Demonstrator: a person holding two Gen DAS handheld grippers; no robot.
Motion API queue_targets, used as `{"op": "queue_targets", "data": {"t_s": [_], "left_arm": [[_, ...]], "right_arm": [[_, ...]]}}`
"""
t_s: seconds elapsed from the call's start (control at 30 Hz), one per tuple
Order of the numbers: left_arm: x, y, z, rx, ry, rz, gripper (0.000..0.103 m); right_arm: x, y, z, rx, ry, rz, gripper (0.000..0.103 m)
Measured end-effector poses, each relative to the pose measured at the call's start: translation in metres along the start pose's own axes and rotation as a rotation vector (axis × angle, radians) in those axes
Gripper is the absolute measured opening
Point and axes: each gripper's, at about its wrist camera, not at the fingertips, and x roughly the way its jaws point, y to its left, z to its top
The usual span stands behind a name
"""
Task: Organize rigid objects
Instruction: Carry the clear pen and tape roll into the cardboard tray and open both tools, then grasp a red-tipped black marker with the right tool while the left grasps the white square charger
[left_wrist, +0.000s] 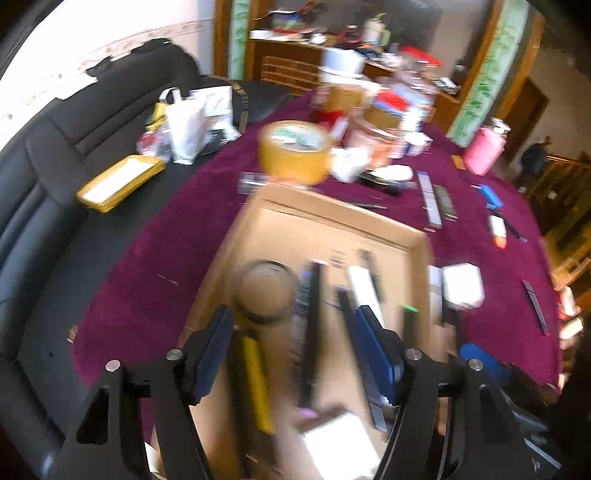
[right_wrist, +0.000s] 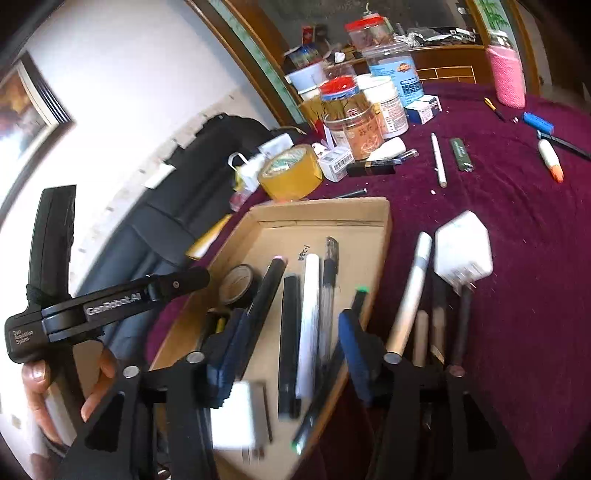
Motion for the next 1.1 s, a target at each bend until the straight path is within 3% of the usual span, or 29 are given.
{"op": "queue_targets", "data": {"t_s": [0.17, 0.43, 0.63, 0.9, 1.1], "left_arm": [[-0.006, -0.052, -0.018, 0.046, 0.019, -0.153, 0.068], [0.006, -0.128, -0.031, 0.131, 0.060, -0.206, 0.068], [0.018, -0.150, -0.025, 0.117, 0.077, -0.212, 0.068], [0.038, -0.162, -0.018, 0.088, 0.111, -0.203, 0.069], [0.054, -0.167, -0.014, 0.084, 0.137, -0.210, 0.069]], "right_arm": [[-0.041, -0.039, -0.005, 0.060, -0.031, -0.019, 0.057], [-0.088, -0.099, 0.005, 0.082, -0.049, -0.066, 0.062], [-0.100, -0.142, 0.032, 0.096, -0.040, -0.106, 0.064], [-0.143, -0.186, 0.074, 0.093, -0.110, -0.378, 0.070], [-0.151, -0.241, 0.084, 0.174, -0.101, -0.492, 0.071]]}}
